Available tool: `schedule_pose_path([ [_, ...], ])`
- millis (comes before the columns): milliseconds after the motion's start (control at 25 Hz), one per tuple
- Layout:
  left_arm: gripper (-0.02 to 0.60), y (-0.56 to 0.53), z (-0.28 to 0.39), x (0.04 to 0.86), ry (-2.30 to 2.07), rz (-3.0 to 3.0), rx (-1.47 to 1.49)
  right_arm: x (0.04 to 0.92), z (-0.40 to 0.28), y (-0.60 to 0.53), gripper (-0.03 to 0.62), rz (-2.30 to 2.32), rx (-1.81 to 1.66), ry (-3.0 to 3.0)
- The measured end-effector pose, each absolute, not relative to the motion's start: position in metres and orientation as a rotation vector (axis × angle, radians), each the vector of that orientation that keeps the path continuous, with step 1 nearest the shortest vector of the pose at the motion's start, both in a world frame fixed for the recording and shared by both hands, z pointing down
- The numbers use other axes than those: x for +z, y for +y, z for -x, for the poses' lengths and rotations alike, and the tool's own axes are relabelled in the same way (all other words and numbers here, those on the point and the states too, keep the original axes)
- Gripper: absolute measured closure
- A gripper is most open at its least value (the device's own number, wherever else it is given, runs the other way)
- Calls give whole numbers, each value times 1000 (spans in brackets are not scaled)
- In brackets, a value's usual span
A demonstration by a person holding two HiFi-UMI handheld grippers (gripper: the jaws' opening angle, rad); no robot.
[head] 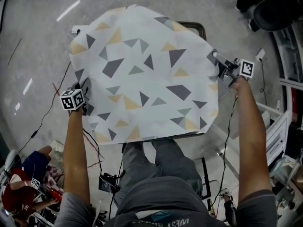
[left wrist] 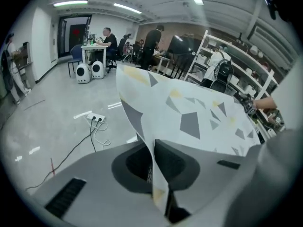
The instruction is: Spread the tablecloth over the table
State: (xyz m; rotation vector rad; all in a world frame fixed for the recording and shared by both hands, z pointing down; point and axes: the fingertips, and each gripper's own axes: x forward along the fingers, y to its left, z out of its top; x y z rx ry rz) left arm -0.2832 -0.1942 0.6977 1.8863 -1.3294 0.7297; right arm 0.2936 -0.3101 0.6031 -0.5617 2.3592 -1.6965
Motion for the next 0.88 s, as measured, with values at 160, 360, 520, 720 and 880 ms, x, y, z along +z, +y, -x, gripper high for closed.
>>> schedule_pose_path([
  [160, 572, -194, 281, 699, -1329, -1895, 784, 588, -281, -302, 556, 547, -1640, 2582],
  [360, 522, -207, 282, 713, -1324, -1881, 878, 651, -304, -273, 575, 630, -1928, 2718],
  [520, 375, -195, 314, 689, -1453, -1837, 941, 666, -313, -274, 559, 663, -1936, 2610],
  [720, 370, -191, 304, 602, -1769, -1922, 776, 648, -311, -278, 411, 535, -1787, 2542],
  [880, 397, -215, 182, 602, -1430, -2150, 495, 629, -309, -282, 391, 475, -1681, 2520],
])
